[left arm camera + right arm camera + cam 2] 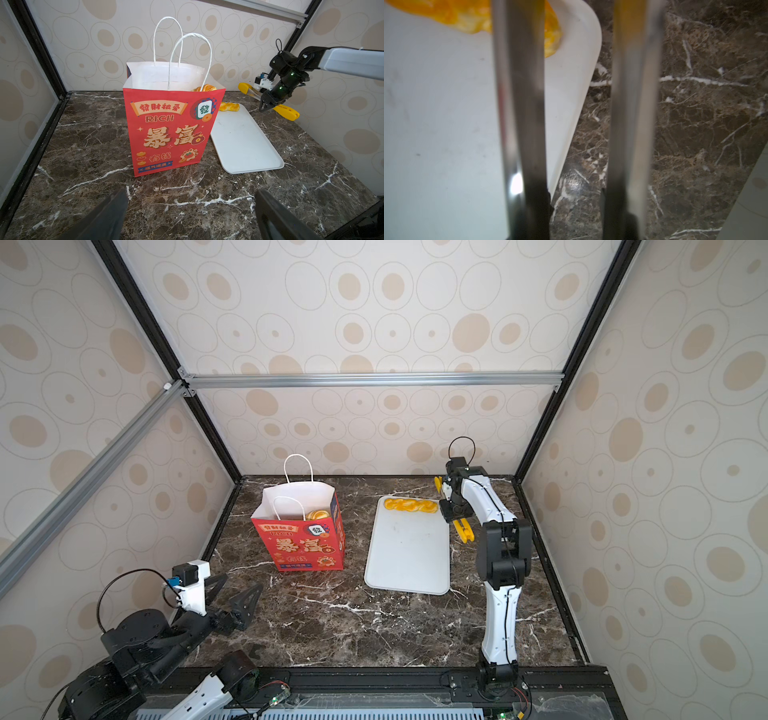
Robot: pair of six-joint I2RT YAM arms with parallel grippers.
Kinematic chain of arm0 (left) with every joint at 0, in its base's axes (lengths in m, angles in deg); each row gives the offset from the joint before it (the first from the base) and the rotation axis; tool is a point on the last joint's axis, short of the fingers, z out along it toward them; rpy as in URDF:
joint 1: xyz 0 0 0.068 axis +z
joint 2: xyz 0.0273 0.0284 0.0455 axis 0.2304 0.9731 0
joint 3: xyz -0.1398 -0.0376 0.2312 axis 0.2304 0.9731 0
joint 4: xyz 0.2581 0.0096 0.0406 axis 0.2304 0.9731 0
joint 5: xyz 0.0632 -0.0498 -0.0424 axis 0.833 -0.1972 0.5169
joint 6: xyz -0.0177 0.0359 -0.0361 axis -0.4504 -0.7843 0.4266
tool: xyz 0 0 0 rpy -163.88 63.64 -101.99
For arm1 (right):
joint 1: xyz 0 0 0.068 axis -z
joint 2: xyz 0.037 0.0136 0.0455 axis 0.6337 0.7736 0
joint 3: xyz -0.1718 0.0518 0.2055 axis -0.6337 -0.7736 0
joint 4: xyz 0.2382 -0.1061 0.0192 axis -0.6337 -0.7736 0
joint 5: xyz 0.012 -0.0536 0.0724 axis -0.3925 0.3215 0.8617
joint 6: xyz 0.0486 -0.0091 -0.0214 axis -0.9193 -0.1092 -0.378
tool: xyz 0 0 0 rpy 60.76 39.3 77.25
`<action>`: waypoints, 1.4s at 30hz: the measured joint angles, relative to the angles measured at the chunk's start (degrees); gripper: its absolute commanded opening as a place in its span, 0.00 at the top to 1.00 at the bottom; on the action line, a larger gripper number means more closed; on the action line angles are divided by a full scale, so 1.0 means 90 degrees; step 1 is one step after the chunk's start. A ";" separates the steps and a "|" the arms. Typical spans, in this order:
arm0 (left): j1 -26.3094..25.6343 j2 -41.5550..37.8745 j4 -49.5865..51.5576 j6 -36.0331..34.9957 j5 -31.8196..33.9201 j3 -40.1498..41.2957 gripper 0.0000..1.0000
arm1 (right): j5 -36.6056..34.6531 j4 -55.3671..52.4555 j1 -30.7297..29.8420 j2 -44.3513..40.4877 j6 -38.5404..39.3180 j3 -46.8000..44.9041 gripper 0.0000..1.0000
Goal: Pack bread into a paper bag
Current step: Adjust the fake bread on the plate.
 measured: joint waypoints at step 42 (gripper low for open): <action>0.0000 -0.0044 -0.0007 -0.0005 -0.0284 0.0007 0.02 | -0.0410 0.0253 -0.2929 -0.4218 -0.1105 -0.5224 0.56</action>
